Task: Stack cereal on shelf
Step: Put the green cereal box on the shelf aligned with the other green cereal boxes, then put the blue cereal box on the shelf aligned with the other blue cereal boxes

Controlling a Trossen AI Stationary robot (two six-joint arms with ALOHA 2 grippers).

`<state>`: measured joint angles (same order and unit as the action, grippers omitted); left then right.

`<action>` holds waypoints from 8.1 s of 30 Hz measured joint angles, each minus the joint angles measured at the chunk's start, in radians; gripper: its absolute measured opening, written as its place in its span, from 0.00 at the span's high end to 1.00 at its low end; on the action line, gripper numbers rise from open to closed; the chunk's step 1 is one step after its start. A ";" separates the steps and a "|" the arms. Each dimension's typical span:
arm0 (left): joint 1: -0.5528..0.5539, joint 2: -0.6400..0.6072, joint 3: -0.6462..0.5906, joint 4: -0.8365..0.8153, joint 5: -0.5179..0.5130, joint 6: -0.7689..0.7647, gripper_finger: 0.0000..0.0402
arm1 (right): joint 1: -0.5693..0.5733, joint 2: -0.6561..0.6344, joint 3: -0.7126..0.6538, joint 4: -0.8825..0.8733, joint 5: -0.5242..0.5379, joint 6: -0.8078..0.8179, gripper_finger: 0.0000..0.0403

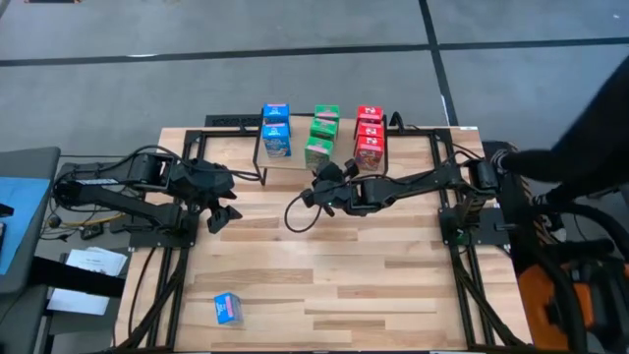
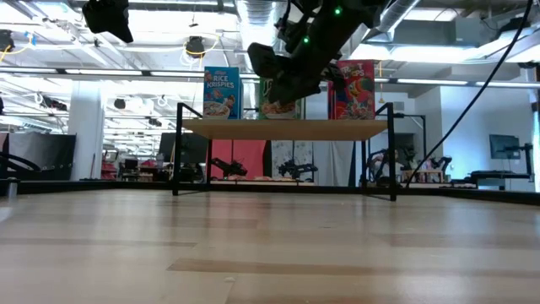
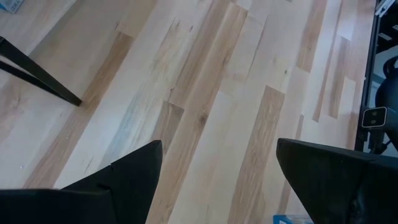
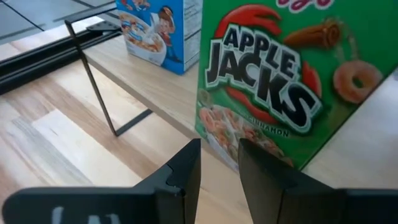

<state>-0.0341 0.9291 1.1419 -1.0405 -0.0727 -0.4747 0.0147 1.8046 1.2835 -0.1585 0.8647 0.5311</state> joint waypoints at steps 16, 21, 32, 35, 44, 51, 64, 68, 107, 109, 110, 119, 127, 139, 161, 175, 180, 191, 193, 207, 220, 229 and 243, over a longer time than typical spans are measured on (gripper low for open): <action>0.000 0.000 0.000 0.000 0.000 0.000 0.24 | 0.011 0.000 0.000 -0.019 0.054 0.030 0.67; 0.000 0.000 0.000 0.000 0.001 0.000 0.24 | 0.039 0.000 0.000 0.057 0.021 0.029 0.67; 0.000 0.000 0.000 0.000 0.001 0.000 0.24 | 0.050 0.097 0.059 0.341 -0.029 -0.094 0.67; 0.000 0.000 0.000 0.000 0.001 0.000 0.24 | 0.058 0.140 0.143 0.287 0.014 -0.128 0.67; 0.000 0.000 0.000 0.000 0.003 0.000 0.24 | 0.034 0.211 0.257 0.201 0.134 -0.148 0.67; 0.000 0.000 0.000 0.000 0.003 0.000 0.24 | 0.001 0.212 0.258 0.195 0.192 -0.147 0.67; 0.000 0.000 0.000 0.000 0.000 0.000 0.24 | -0.008 0.212 0.258 0.132 0.262 -0.096 0.67; 0.000 0.000 0.000 0.000 0.001 0.000 0.24 | -0.009 0.212 0.258 0.129 0.258 -0.087 0.67; 0.000 0.000 0.000 0.000 0.001 0.000 0.24 | 0.169 0.157 0.578 0.168 0.080 -0.570 0.67; 0.000 0.000 0.000 0.000 0.001 0.000 0.24 | 0.174 0.157 0.601 0.164 0.088 -0.594 0.67; 0.000 0.000 0.000 0.000 0.001 0.000 0.24 | 0.179 0.157 0.613 0.163 0.101 -0.608 0.67; -0.001 0.000 0.000 0.012 -0.062 0.011 0.24 | 0.230 0.157 0.730 0.166 0.289 -0.839 0.67; 0.000 0.000 0.000 0.010 0.030 -0.043 0.24 | 0.254 0.157 0.792 0.165 0.407 -1.000 0.67; -0.078 -0.007 0.000 -0.009 0.126 -0.351 0.24 | 0.254 0.158 0.801 0.165 0.691 -1.213 0.67; -0.530 0.136 0.000 -0.069 -0.202 -1.121 0.24 | 0.238 0.042 0.801 0.105 0.709 -1.352 0.67; -0.730 0.342 0.000 -0.020 -0.147 -1.514 0.24 | 0.214 0.008 0.801 -0.008 0.706 -1.343 0.67; -0.779 0.404 0.002 0.040 -0.153 -1.614 0.24 | 0.214 0.008 0.801 -0.053 0.706 -1.343 0.67; -0.845 0.507 0.027 0.049 -0.152 -1.804 0.24 | 0.217 0.008 0.801 -0.052 0.706 -1.341 0.67; -0.859 0.514 0.027 0.057 -0.152 -1.842 0.24 | 0.220 0.008 0.801 -0.051 0.706 -1.340 0.67; -0.908 0.514 0.027 0.066 -0.175 -1.954 0.24 | 0.247 0.008 0.801 -0.169 0.706 -1.208 0.67; -0.906 0.613 0.027 0.124 -0.162 -1.969 0.24 | 0.248 0.009 0.801 -0.260 0.706 -1.122 0.67; -0.901 0.661 0.027 0.141 -0.152 -1.949 0.24 | 0.247 0.009 0.801 -0.260 0.706 -1.123 0.67; -0.900 0.661 0.027 0.141 -0.143 -1.927 0.38 | 0.247 0.009 0.801 -0.260 0.706 -1.123 0.67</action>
<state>-0.9340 1.5906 1.1694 -0.8991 -0.2157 -2.4013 0.2619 1.8133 2.0842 -0.4187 1.5707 -0.5922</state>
